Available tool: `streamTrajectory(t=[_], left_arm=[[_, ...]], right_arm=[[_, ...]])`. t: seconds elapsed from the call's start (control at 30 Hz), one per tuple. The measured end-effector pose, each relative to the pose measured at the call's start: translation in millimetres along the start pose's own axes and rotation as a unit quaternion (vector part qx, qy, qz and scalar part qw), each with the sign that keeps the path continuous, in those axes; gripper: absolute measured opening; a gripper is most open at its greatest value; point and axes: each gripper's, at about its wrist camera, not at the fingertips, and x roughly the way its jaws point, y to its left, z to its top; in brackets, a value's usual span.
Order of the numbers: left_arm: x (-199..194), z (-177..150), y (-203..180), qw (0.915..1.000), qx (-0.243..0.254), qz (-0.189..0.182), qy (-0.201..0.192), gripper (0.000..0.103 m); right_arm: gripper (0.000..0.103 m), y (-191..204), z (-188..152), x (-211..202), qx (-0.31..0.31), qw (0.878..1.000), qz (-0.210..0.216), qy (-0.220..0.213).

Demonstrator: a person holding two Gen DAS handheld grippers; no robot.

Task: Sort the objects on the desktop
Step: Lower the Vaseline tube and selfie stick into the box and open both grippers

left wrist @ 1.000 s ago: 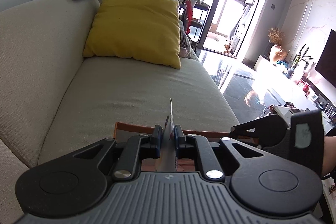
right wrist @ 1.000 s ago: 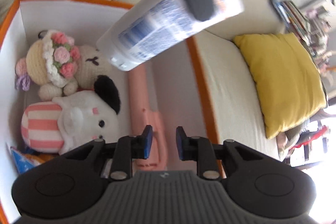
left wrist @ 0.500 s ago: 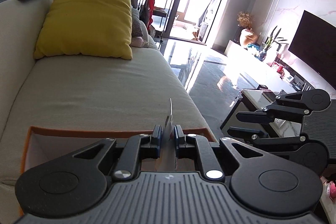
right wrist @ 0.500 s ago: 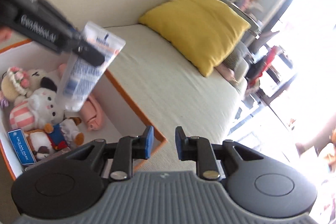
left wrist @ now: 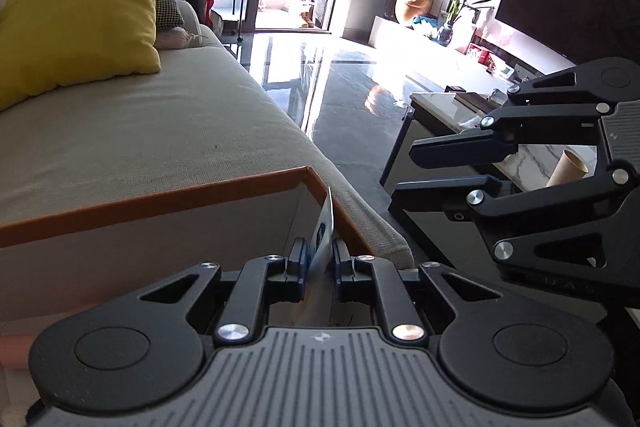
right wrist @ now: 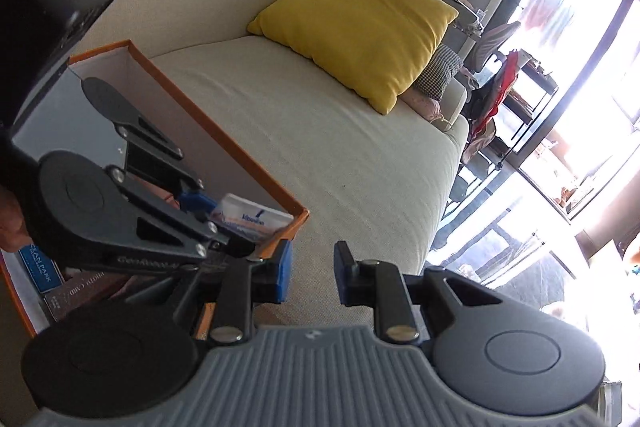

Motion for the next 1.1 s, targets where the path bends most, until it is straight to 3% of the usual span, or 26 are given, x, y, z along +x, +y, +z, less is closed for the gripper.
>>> streamTrajectory(t=[0.2, 0.53, 0.8, 1.1], left_arm=[[1, -4, 0, 0.9990, 0.023, -0.005, 0.038, 0.012], [-25, 5, -11, 0.9993, 0.026, 0.000, 0.027, 0.012], [-85, 7, -22, 0.9992, 0.030, 0.027, 0.005, 0.012], [-164, -1, -40, 0.9953, 0.048, 0.083, -0.013, 0.013]], right_arm=[[0.023, 4, -6, -1, -0.001, 1.000, 0.005, 0.003], [0.023, 9, -4, -10, -0.004, 1.000, 0.018, 0.015], [0.023, 23, 4, -36, -0.010, 0.999, 0.026, 0.021], [0.023, 54, 18, -83, -0.025, 0.999, 0.026, -0.011]])
